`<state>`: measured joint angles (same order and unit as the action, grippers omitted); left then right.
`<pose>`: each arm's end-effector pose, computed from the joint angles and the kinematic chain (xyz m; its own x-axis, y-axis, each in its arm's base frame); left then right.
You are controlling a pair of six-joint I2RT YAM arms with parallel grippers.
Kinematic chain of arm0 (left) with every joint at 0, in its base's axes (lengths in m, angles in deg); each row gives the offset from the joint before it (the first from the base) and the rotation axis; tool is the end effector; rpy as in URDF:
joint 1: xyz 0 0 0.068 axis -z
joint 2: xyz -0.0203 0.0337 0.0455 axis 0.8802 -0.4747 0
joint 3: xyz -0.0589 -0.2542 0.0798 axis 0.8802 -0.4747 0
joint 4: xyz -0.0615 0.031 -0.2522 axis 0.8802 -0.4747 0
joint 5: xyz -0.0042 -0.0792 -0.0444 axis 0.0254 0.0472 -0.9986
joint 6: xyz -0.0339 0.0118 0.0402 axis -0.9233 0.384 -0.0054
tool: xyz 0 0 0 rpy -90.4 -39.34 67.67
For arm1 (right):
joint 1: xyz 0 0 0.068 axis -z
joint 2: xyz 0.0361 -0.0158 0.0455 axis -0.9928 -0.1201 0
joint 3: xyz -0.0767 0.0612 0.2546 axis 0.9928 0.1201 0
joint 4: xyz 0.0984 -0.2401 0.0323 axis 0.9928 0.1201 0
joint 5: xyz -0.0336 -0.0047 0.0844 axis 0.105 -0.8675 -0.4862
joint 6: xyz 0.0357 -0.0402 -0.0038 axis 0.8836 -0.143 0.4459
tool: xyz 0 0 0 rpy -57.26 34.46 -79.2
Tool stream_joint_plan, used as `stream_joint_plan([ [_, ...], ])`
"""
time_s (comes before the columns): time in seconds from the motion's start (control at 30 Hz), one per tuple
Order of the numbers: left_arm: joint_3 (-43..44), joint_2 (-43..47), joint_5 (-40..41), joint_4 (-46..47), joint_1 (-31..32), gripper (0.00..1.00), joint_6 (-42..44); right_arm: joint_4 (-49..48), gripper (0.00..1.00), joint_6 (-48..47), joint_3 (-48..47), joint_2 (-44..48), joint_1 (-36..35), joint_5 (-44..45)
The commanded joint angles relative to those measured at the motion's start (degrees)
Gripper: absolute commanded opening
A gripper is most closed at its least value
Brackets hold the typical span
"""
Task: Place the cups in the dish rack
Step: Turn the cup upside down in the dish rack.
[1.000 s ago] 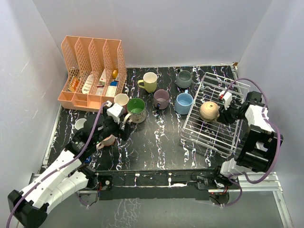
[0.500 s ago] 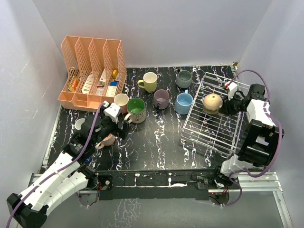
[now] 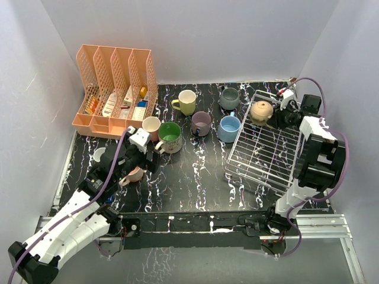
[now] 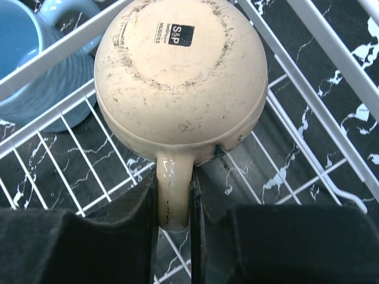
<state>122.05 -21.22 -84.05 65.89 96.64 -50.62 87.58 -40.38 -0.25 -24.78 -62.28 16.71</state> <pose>0.1395 -0.0975 0.3051 -0.1142 0.1457 -0.9827 0.5776 0.8145 0.0537 0.3517 -0.1079 0.2214 -0.5278 -0.2403 -0.8146 -0.5198 0.8500 0.0860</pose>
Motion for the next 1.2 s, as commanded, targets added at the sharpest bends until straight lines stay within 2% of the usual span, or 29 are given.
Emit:
stream_joint_plan([
  [0.0, -0.75, 0.11, 0.95, 1.14, -0.15, 0.97, 0.91, -10.22, 0.08, 3.33, -2.40, -0.25, -1.23, -1.02],
  [0.2, -0.82, -0.47, 1.13, 1.06, -0.11, 0.97, 0.93, -15.01, 0.17, 5.33, -2.02, -3.48, -1.91, 1.70],
  [0.43, -1.04, -0.74, 1.35, 1.14, -0.23, 0.97, 1.02, -16.55, 0.39, 7.74, -3.52, -5.16, -2.48, 4.39],
  [0.57, -0.99, -0.96, 1.44, 1.15, -0.18, 0.97, 1.12, -17.20, 0.42, 8.66, -3.85, -5.20, -3.20, 5.68],
  [0.7, -1.08, -1.18, 1.72, 1.06, -0.22, 0.97, 1.09, -14.76, 0.53, 9.02, -5.49, -5.16, -3.50, 6.70],
  [0.97, -1.00, -1.10, 1.85, 0.99, -0.26, 0.97, 1.08, -7.51, 0.71, 5.13, -6.64, 1.85, -3.33, 6.44],
  [1.17, -0.95, -0.74, 1.61, 0.97, -0.21, 0.97, 1.05, -2.69, 0.76, 2.17, -4.74, 9.55, -3.33, 4.48],
])
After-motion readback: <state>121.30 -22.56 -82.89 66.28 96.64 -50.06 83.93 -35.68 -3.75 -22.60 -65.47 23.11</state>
